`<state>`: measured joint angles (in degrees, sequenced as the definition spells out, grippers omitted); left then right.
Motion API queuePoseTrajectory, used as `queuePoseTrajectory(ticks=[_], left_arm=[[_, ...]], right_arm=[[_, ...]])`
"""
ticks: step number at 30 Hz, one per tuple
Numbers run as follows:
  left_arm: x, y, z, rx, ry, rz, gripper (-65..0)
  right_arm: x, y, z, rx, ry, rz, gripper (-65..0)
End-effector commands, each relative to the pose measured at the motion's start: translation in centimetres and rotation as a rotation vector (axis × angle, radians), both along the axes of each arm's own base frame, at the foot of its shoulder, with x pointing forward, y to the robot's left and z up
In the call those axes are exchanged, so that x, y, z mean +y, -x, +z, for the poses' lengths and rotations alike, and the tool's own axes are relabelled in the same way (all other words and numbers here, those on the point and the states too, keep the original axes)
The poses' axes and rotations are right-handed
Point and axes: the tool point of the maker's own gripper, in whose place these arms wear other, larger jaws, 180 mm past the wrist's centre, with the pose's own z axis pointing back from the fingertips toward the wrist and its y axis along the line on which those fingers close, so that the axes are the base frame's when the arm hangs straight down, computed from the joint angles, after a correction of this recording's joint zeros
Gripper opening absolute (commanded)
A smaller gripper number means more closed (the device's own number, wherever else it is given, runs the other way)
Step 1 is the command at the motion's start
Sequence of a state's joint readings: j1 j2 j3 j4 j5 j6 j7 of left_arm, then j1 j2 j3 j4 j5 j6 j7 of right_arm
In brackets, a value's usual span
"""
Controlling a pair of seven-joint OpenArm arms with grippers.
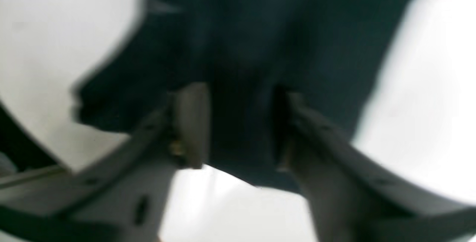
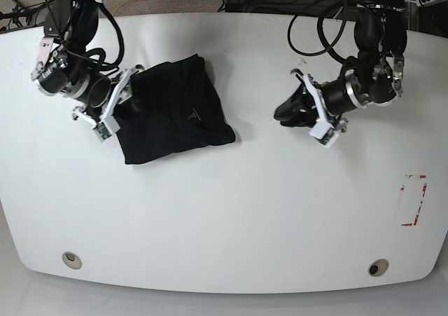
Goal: Fold the T-shirt properly
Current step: 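Release with the left gripper and regrasp the folded bundle's edge, then hold the bundle with both grippers and square it into a rectangle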
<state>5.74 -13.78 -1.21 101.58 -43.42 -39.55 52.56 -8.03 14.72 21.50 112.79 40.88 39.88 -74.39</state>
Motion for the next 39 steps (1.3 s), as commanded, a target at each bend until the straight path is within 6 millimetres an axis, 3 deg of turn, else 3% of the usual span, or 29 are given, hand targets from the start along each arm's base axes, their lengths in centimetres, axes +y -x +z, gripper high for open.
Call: queuePoseTrajectory(ticks=[1,6,19,27,34,39], left_arm=[[-2.5,0.1,2.0,-0.054,0.073,-0.045,-54.2],[-7.1,1.3,2.6,-0.042,0.153,-0.123,-54.2],[-19.1,4.9,3.5,-0.099,0.116,-0.31,-54.2],[-21.2,6.9,0.5,-0.116,-0.07,-0.41,-54.2],[-20.9,5.8,-1.8,-0.096,-0.159,-0.423,-54.2],[-19.0,4.7,-5.6,-0.029,-0.252,-0.441,-54.2]], right_arm=[[-1.8,-1.5,2.4,-0.086,0.019,-0.027,-48.5],[-4.3,-2.9,3.1,-0.102,0.066,-0.051,-55.5],[-7.5,-9.0,2.0,-0.038,-0.059,-0.159,-56.1],[-4.3,-11.7,0.3,-0.022,-0.127,-0.09,-56.3],[-2.7,-12.2,-2.0,-0.012,-0.068,-0.054,-56.3],[-3.1,-11.6,-3.1,0.01,-0.04,-0.061,-56.3]])
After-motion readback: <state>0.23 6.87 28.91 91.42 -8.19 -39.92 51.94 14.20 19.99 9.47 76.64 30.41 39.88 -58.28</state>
